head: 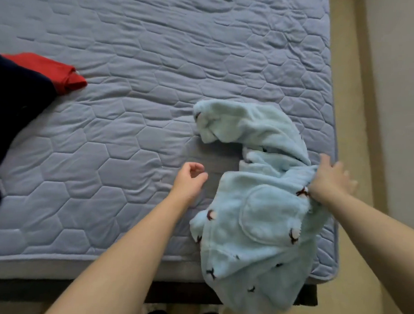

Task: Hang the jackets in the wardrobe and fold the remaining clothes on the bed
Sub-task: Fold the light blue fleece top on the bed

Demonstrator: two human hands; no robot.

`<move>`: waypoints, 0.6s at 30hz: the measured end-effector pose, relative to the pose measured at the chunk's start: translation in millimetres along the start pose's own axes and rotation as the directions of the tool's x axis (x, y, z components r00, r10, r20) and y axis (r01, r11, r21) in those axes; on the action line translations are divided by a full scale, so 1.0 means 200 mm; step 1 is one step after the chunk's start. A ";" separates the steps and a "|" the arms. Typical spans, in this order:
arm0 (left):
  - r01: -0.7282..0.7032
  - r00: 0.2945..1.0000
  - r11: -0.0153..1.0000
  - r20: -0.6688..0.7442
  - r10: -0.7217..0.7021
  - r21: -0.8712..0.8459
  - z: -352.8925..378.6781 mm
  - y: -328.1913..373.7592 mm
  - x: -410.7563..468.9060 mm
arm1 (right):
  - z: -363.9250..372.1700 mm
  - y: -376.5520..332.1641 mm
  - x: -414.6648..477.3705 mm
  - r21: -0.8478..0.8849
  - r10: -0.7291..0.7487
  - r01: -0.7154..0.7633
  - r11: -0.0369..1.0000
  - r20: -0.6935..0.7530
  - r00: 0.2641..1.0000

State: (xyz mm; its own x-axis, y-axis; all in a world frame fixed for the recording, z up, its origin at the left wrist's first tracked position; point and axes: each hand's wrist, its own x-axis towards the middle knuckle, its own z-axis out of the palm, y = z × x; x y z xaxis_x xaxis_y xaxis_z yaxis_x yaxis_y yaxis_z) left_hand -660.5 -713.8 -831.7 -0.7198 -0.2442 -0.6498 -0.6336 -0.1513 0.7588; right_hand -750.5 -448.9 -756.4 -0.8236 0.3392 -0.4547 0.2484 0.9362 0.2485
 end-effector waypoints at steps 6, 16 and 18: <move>-0.120 0.876 0.931 0.478 -0.065 0.345 0.23 -0.14 -0.18 | 0.04 -0.19 -0.06 -0.154 -0.783 0.793 0.590 0.130 0.608; 0.039 0.977 0.770 0.138 -0.164 0.637 0.44 -0.20 -0.21 | 0.05 0.18 0.10 -0.234 -0.154 0.172 0.957 0.096 0.983; 0.039 0.988 0.711 0.082 -0.135 0.702 0.46 -0.23 -0.17 | 0.09 0.26 0.13 -0.140 -0.100 0.098 0.985 -0.006 0.995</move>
State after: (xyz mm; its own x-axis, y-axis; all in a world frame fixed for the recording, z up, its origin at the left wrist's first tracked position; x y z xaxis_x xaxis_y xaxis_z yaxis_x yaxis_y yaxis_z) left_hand -632.7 -610.9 -848.7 -0.6485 -0.1427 -0.7477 -0.6779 0.5551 0.4820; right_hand -749.4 -390.1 -769.9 -0.8471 0.2433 -0.4724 0.0926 0.9430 0.3197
